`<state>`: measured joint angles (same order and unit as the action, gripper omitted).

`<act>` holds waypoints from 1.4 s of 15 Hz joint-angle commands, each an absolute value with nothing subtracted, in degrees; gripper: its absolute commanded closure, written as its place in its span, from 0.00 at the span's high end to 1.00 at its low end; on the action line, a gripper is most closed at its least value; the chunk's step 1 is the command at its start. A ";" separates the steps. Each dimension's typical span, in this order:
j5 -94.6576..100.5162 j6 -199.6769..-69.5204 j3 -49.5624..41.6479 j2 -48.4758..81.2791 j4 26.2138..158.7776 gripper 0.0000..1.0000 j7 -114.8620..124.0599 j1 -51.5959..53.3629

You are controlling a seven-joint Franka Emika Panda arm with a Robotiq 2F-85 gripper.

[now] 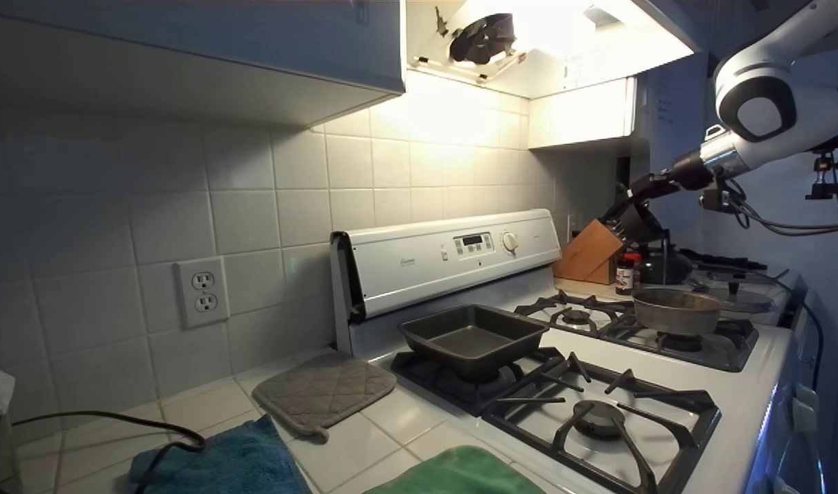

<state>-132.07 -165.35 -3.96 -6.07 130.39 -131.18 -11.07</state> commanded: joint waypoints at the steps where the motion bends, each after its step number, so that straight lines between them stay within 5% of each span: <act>1: -134.41 -163.00 -4.19 -8.96 132.70 0.06 -133.95 -11.65; 21: -133.34 -159.53 -4.40 -13.79 137.11 0.06 -132.96 -11.71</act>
